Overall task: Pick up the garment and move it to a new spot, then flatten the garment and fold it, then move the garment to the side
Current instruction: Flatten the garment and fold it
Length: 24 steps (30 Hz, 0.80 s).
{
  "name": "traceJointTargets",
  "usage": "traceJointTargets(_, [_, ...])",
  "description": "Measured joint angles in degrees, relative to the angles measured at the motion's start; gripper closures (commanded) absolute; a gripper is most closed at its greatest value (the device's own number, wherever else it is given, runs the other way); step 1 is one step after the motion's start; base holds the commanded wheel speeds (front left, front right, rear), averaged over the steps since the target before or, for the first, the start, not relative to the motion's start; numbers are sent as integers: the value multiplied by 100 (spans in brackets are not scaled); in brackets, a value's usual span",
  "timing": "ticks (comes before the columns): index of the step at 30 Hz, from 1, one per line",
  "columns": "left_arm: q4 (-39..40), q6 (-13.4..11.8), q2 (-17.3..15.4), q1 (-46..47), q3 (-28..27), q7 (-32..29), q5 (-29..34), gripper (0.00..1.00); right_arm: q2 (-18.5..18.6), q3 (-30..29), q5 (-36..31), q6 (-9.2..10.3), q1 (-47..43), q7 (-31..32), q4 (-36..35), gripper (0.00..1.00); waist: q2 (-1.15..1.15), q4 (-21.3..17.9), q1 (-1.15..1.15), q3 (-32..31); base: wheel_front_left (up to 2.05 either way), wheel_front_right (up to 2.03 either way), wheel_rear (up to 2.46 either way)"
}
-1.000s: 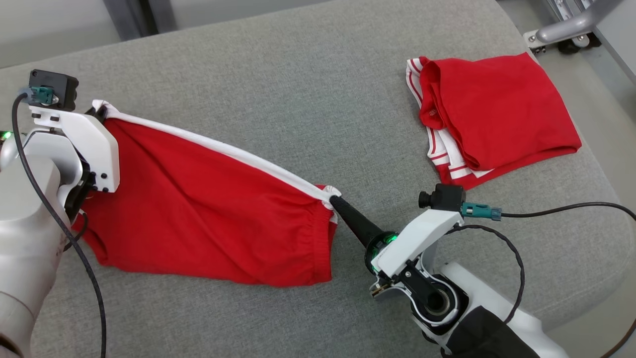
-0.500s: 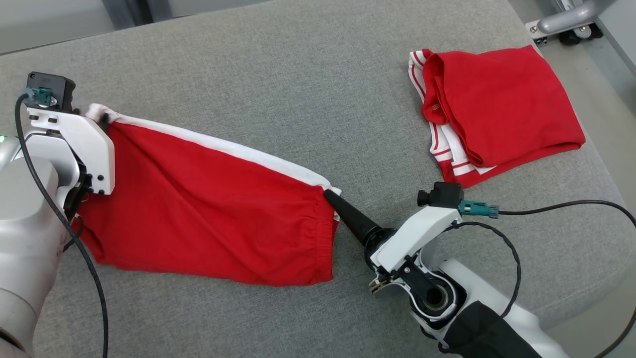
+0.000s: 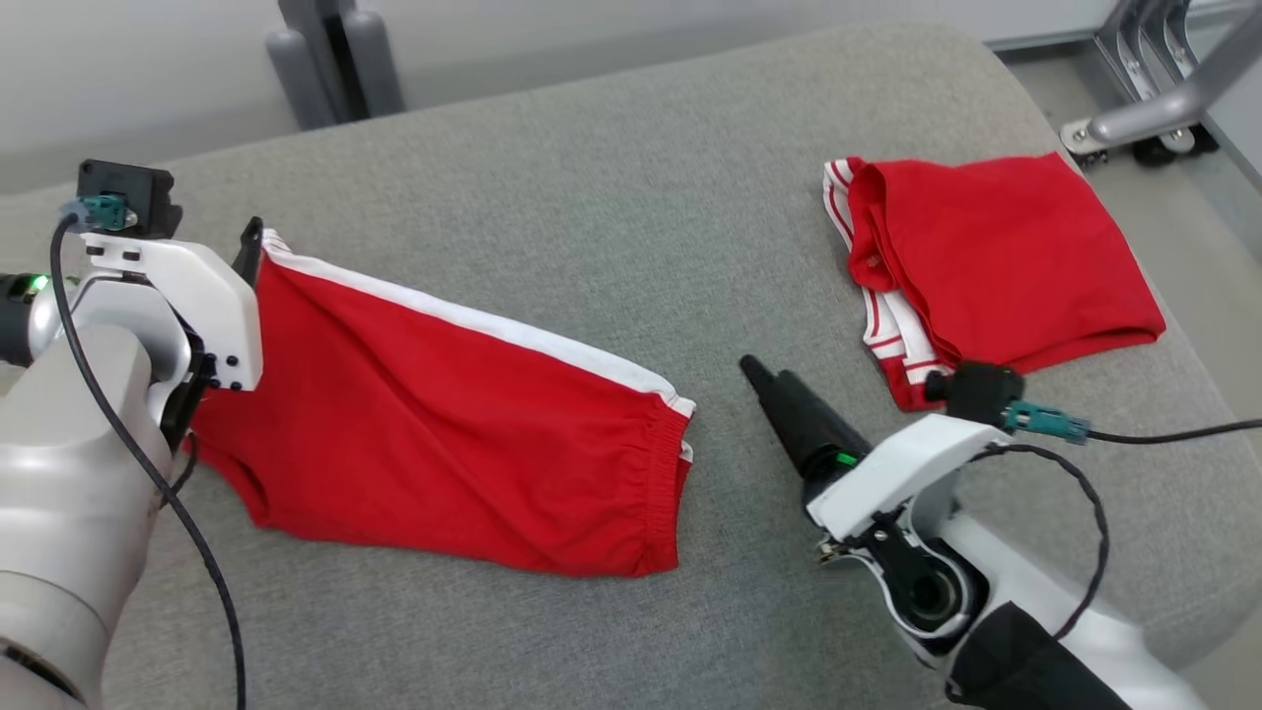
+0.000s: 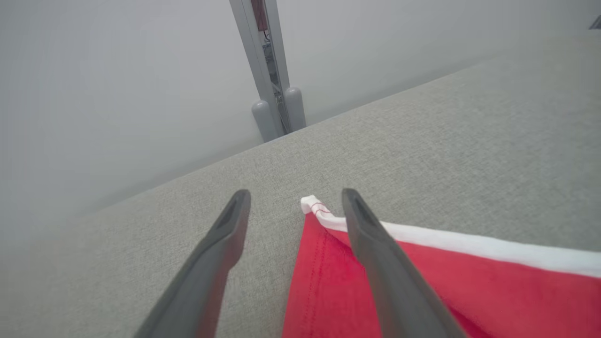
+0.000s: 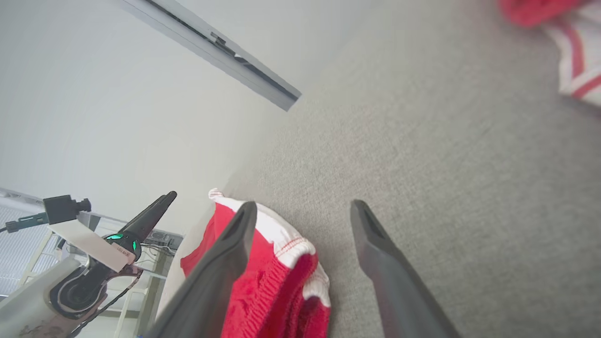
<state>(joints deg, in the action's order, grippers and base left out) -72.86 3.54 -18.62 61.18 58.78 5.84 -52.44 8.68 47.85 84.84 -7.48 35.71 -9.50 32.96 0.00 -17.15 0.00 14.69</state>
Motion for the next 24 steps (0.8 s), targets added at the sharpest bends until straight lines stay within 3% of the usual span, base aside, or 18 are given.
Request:
traceJointTargets(6, [76,82,171,-120,-94,553,-97,0,564,176,-1132,0,1,-524,-1,0,0,230,0,-424,0,0,0])
traceJointTargets(12, [489,67,250,-345,-404,900,-187,0,669,-1210,-3154,0,-489,-549,-650,0,0,564,0,-858,0,0,0])
traceJointTargets(18, [2299,-441,-135,-1077,-1423,914,428,0,553,-2185,-5040,0,-1294,-555,-1440,0,0,1008,0,-1226,0,0,0])
traceJointTargets(21, [3295,-626,-290,-1956,-1963,915,1002,0,375,-2521,-5551,0,-1634,-558,-1742,0,0,1230,0,-1364,0,0,0])
traceJointTargets(24, [4138,-793,-247,-2842,-2552,914,1410,0,241,-2744,-5767,0,-1956,-560,-1930,0,0,1427,0,-1491,0,0,0])
